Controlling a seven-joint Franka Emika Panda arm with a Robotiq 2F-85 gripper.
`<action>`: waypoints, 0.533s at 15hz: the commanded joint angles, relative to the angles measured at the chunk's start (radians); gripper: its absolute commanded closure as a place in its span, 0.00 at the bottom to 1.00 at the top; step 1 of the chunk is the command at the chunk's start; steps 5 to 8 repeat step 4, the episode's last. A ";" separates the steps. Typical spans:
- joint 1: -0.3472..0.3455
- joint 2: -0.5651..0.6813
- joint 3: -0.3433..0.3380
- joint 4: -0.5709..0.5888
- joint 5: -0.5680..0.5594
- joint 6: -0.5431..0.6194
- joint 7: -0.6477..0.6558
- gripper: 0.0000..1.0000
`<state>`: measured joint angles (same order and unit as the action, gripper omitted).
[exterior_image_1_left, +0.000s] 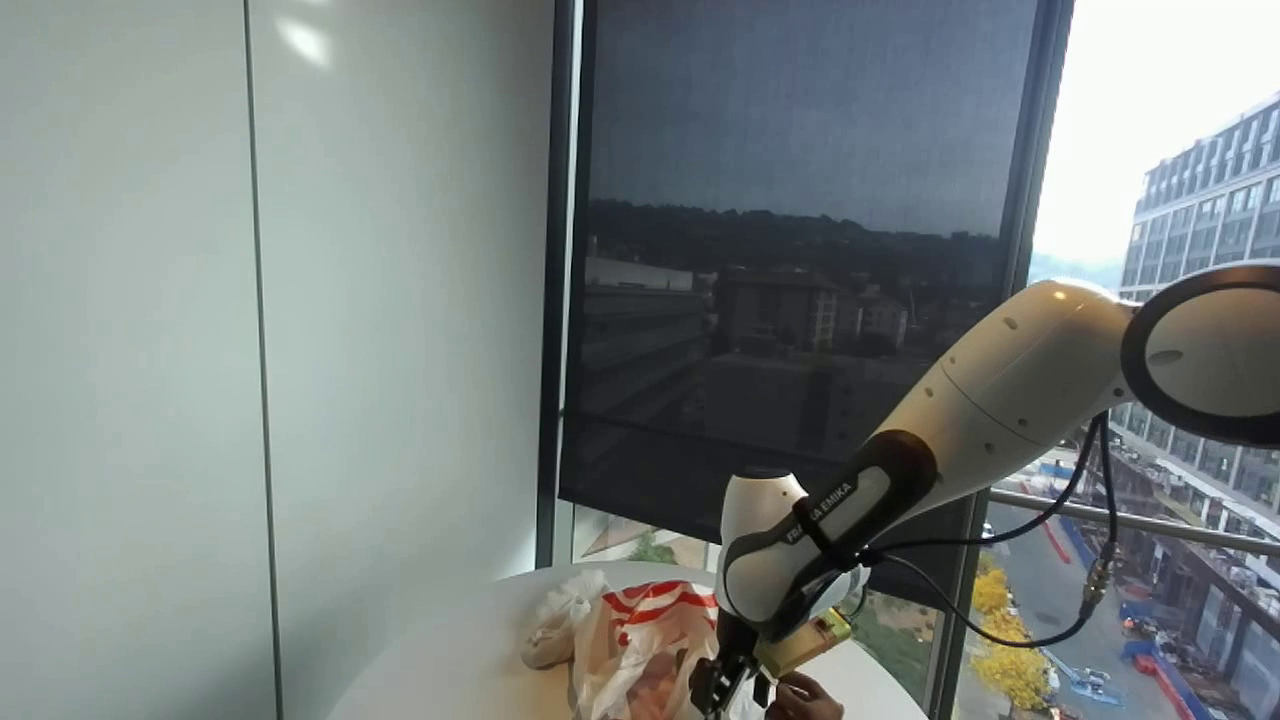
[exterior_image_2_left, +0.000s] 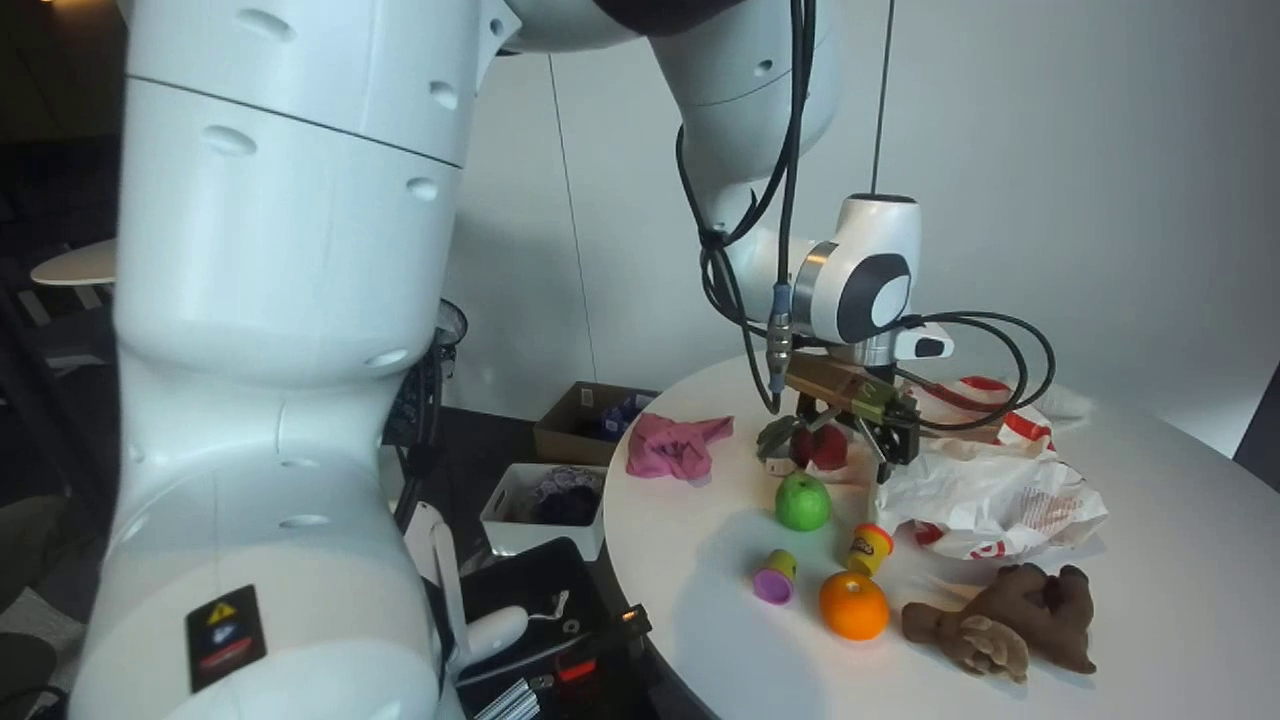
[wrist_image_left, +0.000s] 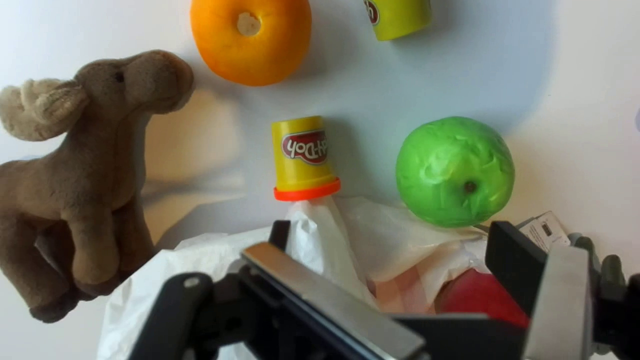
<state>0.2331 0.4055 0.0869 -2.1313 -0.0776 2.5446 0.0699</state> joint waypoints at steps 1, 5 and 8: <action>0.035 -0.092 -0.016 -0.040 -0.072 -0.061 0.094 0.00; 0.038 -0.120 -0.014 -0.041 -0.113 -0.119 0.147 0.00; 0.038 -0.120 -0.014 -0.041 -0.113 -0.119 0.147 0.00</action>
